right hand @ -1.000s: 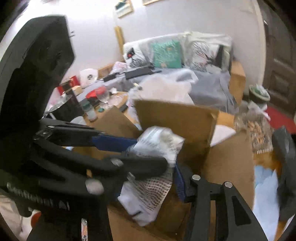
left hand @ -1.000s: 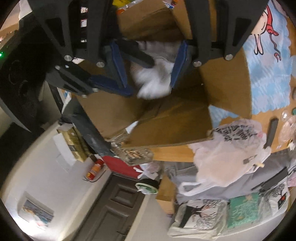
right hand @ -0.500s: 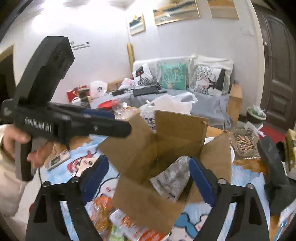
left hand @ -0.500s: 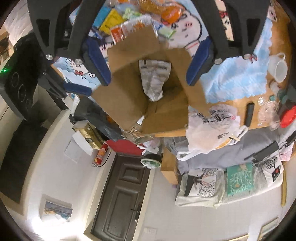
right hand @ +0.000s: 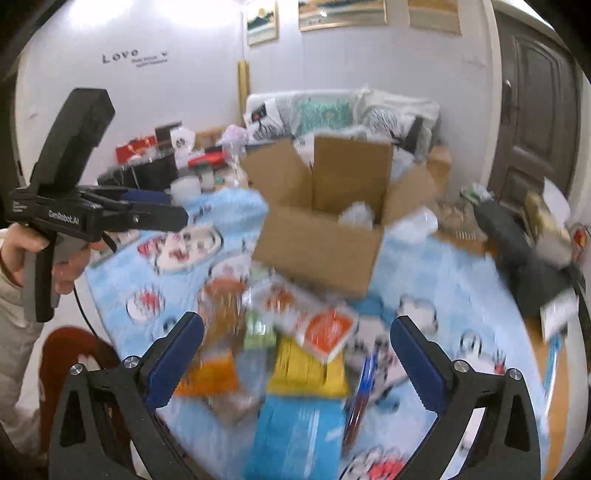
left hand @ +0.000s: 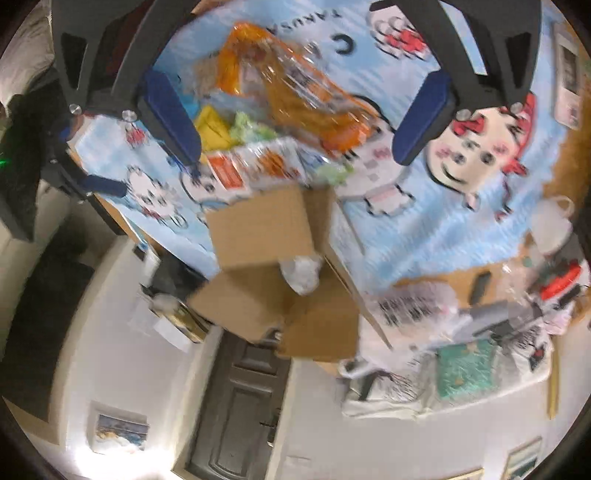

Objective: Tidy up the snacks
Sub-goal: 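Lower the right gripper onto the blue packet and close it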

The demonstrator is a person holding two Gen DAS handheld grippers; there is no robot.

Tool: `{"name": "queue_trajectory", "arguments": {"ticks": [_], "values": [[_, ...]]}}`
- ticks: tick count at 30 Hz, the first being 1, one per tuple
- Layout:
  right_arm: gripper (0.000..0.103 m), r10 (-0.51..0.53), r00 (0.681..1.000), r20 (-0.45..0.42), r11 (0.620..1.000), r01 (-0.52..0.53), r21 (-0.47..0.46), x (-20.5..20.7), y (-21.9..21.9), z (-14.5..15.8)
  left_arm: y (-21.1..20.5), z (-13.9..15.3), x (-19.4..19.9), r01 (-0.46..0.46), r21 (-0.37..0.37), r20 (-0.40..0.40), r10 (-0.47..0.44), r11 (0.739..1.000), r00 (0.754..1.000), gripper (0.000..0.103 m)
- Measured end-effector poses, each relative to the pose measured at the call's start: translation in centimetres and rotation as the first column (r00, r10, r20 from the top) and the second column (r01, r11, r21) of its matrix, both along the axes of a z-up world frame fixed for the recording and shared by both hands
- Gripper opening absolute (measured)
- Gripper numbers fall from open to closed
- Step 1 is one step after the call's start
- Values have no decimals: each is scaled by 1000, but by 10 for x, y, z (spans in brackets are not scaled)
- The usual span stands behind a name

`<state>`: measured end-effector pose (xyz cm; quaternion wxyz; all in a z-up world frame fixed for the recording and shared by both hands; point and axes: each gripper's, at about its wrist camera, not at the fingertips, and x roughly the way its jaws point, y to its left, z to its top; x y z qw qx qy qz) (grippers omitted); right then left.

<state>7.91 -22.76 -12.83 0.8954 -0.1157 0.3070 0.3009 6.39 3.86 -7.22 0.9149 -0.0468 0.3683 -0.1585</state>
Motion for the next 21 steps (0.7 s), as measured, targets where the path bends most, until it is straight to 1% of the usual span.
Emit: {"name": "queue_trajectory", "arguments": {"ticks": [2,3,6,8,11,12,13,17,18,19,20,21], "values": [[101,-22,999,-26,999,21,-33,-12,-2,-19,-3,-14,-4,16,-24,-20,-16,1000,1000,102],[101,-30,998,-56,998,27,-50,-16,-4,-31,-4,-21,-4,15,-32,-34,-16,999,999,102],[100,-63,994,-90,996,57,-68,-23,-13,-51,-5,-37,-5,18,-69,-68,-22,997,997,102],[100,-76,990,-115,995,69,-65,-23,-17,-61,-8,-44,-7,9,-75,-80,-15,997,997,102],[88,-78,984,-159,996,71,-47,-21,-25,-72,-11,-51,-7,-2,-76,-102,-5,997,995,102],[81,-69,983,-169,997,62,-43,-22,-26,-75,-13,-52,-7,3,-84,-108,-12,996,994,102],[79,-61,982,-177,998,54,-40,-22,-26,-77,-16,-53,-7,12,-91,-112,-23,996,993,102],[78,-63,982,-175,997,54,-55,-23,-25,-78,-26,-53,-5,39,-85,-119,-49,996,992,102],[77,-83,980,-180,994,69,-82,-21,-23,-80,-30,-53,-4,47,-81,-120,-57,996,991,102],[72,-103,975,-195,990,82,-116,-19,-21,-83,-33,-53,-4,55,-78,-121,-64,995,991,102],[72,-105,971,-213,989,80,-124,-19,-20,-85,-36,-52,-4,65,-75,-121,-73,995,990,102],[71,-103,972,-213,990,78,-120,-21,-20,-84,-38,-52,-4,72,-72,-121,-80,995,989,102]]}}
